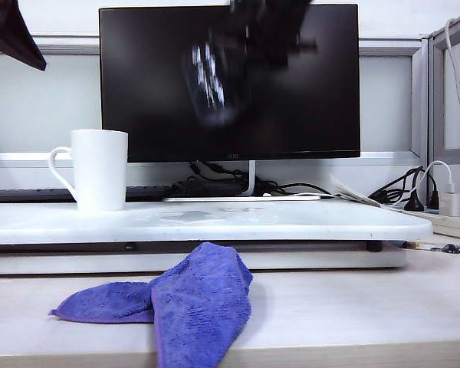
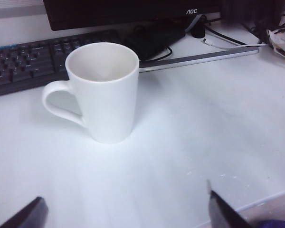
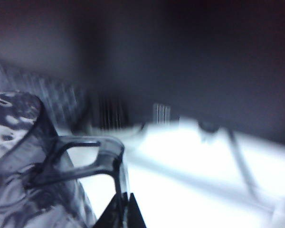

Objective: Carefully pick up the black cup and pour some water from the black cup into the white cup.

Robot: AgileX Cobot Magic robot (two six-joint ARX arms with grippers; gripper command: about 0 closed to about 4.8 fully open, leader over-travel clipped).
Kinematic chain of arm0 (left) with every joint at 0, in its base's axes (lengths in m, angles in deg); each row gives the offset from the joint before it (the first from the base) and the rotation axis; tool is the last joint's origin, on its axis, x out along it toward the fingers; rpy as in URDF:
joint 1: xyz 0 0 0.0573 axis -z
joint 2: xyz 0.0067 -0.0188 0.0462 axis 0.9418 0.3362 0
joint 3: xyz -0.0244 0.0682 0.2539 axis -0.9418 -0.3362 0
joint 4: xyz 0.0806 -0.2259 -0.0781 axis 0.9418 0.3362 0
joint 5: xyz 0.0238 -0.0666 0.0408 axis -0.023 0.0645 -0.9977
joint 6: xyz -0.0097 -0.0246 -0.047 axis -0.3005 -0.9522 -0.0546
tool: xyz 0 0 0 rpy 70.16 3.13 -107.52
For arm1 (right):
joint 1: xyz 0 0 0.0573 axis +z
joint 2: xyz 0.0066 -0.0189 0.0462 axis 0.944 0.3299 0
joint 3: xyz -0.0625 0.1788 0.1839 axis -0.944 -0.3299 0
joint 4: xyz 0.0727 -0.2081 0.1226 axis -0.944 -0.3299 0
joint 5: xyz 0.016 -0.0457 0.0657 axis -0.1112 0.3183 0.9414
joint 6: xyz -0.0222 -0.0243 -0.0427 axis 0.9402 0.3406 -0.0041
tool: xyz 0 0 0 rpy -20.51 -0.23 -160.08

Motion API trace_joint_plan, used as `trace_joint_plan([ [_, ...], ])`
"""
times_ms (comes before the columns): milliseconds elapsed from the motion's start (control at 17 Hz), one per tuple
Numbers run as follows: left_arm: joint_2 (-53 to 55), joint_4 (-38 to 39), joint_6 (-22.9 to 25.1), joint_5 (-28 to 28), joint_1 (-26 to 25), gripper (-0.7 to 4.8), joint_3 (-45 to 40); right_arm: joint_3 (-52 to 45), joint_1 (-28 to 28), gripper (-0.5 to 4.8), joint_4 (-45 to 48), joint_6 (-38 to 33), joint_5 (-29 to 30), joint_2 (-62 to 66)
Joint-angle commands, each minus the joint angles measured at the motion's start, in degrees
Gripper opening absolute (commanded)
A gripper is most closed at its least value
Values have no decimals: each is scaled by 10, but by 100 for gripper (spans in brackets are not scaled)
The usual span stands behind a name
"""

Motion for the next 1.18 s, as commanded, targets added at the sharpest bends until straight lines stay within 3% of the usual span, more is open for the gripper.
trace_joint_plan([
  [59, -2, 1, 0, 4, 0, 479, 1, -3, 6, -6, 33, -16, 24, -22],
  [294, -2, 1, 0, 4, 0, 479, 1, -6, 2, -6, -6, -16, 20, -110],
  [529, -2, 1, 0, 4, 0, 479, 1, -154, 2, -6, 7, -13, 18, -246],
  [647, -2, 1, 0, 4, 0, 479, 1, -276, 2, -6, 97, -24, 18, -280],
  [823, -2, 3, 1, 4, 0, 479, 1, -474, 3, -6, 344, -59, 19, -277],
  [940, -2, 5, 1, 4, 0, 479, 1, -534, 0, -6, 437, -66, 16, -239],
  [1176, -2, 6, 1, 4, 0, 479, 1, -532, -11, -6, 495, -81, 24, -144],
])
